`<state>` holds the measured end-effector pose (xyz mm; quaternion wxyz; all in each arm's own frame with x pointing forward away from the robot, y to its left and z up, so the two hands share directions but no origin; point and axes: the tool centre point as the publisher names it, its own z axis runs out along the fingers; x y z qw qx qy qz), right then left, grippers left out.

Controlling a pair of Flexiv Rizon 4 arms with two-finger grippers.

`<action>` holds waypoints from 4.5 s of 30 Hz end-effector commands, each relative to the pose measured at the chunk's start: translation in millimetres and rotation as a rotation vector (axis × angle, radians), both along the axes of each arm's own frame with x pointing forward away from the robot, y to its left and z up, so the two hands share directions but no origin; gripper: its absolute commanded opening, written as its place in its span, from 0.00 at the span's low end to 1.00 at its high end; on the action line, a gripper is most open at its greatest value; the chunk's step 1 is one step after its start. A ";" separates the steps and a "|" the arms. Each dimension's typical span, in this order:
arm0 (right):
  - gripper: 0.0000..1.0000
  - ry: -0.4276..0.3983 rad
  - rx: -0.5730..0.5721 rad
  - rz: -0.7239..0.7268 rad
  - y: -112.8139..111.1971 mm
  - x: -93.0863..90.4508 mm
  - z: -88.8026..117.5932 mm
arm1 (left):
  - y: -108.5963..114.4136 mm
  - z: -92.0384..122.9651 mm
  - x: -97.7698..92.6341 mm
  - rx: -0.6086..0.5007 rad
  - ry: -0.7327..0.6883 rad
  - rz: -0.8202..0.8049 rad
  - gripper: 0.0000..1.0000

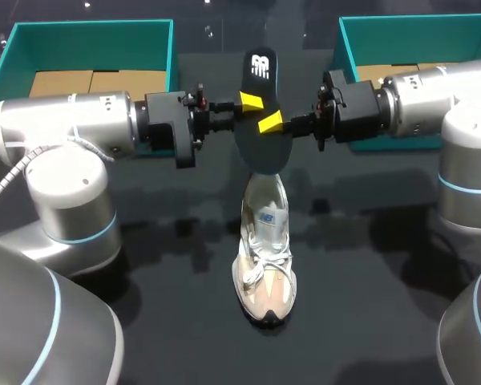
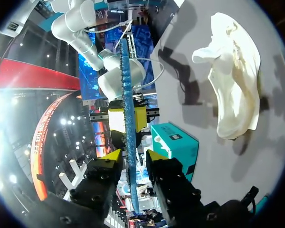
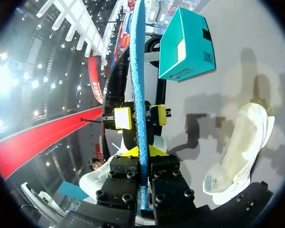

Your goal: Take the shoe out of the shoebox, open the shoe tongue, remove and reinsert the insole, then place the shoe into the shoebox

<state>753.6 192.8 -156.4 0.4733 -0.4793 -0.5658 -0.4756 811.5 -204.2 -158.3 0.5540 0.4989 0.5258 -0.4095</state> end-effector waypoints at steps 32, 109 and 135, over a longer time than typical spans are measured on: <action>0.00 -0.076 -0.006 -0.073 -17.4 11.8 -25.3 | 86.6 -15.5 -16.5 0.410 0.592 0.278 1.00; 0.00 -0.525 0.004 -0.134 -29.7 44.9 -106.8 | 61.7 -153.3 -27.3 0.799 1.370 0.620 1.00; 0.00 -0.615 0.036 -0.111 -15.6 49.5 -116.8 | 45.2 -185.9 -25.9 0.833 1.336 0.628 1.00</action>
